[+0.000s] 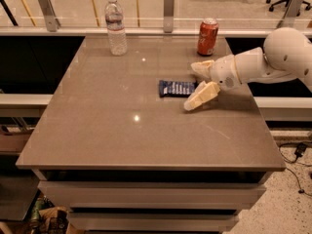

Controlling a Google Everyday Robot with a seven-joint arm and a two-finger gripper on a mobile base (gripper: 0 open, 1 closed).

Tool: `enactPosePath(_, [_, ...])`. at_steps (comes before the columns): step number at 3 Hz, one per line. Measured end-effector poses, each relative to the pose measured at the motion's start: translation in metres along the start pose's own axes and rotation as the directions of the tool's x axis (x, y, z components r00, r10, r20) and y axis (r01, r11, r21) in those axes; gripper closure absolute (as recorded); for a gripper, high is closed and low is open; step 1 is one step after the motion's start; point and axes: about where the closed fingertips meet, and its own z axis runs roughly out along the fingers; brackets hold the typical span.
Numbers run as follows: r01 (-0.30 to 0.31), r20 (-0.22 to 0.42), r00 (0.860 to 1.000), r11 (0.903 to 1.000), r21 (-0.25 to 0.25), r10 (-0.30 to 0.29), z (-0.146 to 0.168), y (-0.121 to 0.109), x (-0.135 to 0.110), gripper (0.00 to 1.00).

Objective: Move rxbar blueberry near water bottle

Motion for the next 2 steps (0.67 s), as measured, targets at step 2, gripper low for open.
enactPosePath(2, [-0.001, 0.004, 1.0, 0.9999, -0.011, 0.001, 0.007, 0.0009, 0.0007, 0.15])
